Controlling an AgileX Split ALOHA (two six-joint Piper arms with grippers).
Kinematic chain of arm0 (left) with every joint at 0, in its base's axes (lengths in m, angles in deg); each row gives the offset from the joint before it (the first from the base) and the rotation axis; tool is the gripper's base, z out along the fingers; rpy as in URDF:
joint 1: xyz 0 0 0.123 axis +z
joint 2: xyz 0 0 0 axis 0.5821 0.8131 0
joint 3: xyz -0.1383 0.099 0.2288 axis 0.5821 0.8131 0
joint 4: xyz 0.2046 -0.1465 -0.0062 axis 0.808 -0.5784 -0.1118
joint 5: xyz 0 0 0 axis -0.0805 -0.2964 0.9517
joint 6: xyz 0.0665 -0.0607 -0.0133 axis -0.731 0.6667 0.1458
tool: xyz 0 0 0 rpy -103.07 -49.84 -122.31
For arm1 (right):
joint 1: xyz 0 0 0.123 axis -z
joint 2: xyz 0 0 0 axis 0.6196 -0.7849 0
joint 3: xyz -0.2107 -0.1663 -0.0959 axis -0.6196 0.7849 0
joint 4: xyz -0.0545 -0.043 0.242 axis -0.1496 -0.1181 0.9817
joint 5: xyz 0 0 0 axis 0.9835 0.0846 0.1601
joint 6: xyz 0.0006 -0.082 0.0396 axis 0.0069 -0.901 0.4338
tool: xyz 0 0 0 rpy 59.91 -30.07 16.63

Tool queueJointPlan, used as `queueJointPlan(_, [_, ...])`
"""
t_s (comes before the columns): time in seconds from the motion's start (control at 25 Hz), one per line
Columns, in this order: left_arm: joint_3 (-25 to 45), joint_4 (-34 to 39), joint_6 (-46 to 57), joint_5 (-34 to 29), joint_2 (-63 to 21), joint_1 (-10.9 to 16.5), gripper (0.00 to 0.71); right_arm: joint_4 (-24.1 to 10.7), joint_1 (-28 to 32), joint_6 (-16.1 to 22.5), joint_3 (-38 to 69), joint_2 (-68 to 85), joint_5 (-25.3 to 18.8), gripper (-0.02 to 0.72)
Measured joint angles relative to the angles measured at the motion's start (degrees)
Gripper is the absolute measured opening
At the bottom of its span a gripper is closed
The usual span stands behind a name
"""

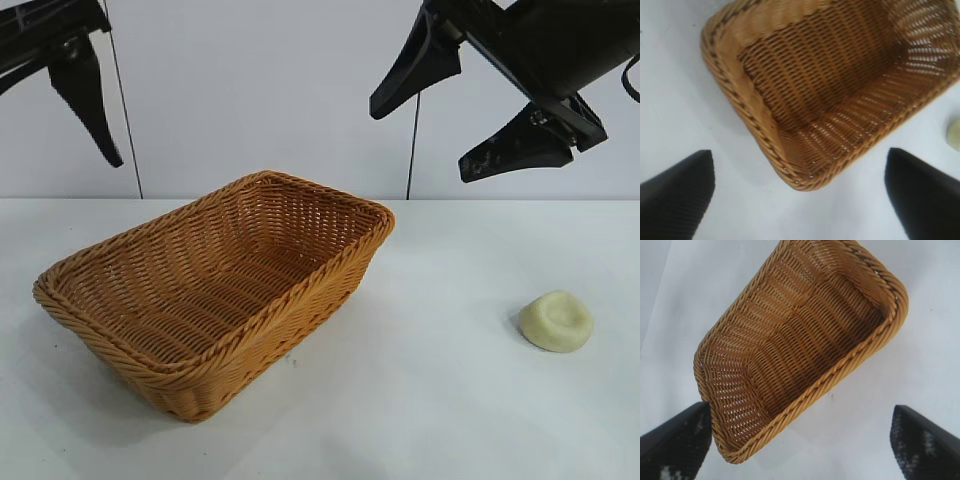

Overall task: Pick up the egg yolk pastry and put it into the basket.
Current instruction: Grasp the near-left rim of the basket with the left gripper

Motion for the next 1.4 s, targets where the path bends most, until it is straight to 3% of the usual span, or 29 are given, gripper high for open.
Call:
queueJointPlan(0.24, [0.0, -3.5, 0.7, -0.4, 4.0, 0.7, 0.664, 0.0, 0.0, 0.0, 0.0, 0.0, 0.0, 0.691])
queueJointPlan(0.56, [0.1, -9.4, -7.1, -0.3, 7.7, 8.4, 0.664, 0.0, 0.0, 0.1, 0.0, 0.0, -0.1, 0.691])
queueJointPlan(0.84, [0.6, -10.1, -7.8, 1.2, 10.3, 8.5, 0.664, 0.0, 0.0, 0.1, 0.0, 0.0, -0.2, 0.691])
queueJointPlan(1.4, [0.6, -11.0, -8.0, 8.4, 27.0, 8.5, 0.664, 0.0, 0.0, 0.1, 0.0, 0.0, -0.2, 0.691])
